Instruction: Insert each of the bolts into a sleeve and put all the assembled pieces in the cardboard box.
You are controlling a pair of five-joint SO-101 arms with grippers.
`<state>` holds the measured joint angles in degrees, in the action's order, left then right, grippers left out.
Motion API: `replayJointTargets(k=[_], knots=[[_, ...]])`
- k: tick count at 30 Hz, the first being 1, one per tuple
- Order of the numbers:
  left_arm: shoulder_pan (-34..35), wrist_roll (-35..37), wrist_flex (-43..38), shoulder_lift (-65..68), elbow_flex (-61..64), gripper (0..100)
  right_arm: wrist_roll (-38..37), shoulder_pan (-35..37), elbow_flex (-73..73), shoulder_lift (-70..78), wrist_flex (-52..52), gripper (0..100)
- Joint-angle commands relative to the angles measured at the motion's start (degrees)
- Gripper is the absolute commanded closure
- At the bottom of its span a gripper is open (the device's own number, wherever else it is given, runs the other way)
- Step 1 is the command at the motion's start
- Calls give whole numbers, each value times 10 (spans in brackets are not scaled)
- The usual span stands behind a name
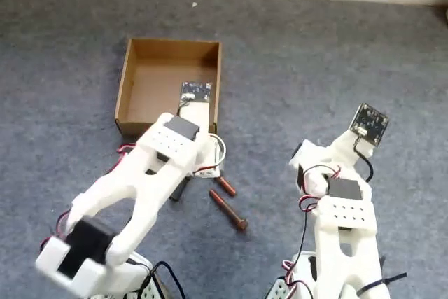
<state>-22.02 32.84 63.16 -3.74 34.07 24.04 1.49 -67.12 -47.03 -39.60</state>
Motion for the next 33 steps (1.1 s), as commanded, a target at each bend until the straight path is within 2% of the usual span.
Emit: replayJointTargets(k=[1, 7, 9, 13, 15, 18, 25, 30, 33], knots=[[-8, 53, -50, 39, -31, 758, 6, -7, 5, -16, 17, 995], [-12, 73, -55, 114, -81, 763, 5, -5, 0, -16, 17, 995], [-15, 73, -58, 138, -88, 810, 4, -5, -7, -16, 17, 995], [-16, 72, -56, 169, -109, 1000, 3, -4, -7, -17, 17, 995], [-25, 73, -55, 170, -117, 966, 3, -4, -8, -20, 17, 995], [-46, 73, -40, 156, -121, 998, 3, -4, -10, -22, 17, 995], [-122, 70, 42, 16, -118, 995, 3, -4, -7, -22, 15, 995], [-112, 64, 67, -131, -118, 995, 2, -5, -5, -23, 6, 995], [-92, 2, 65, -206, -118, 995, 2, -2, 18, -32, -24, 995]])
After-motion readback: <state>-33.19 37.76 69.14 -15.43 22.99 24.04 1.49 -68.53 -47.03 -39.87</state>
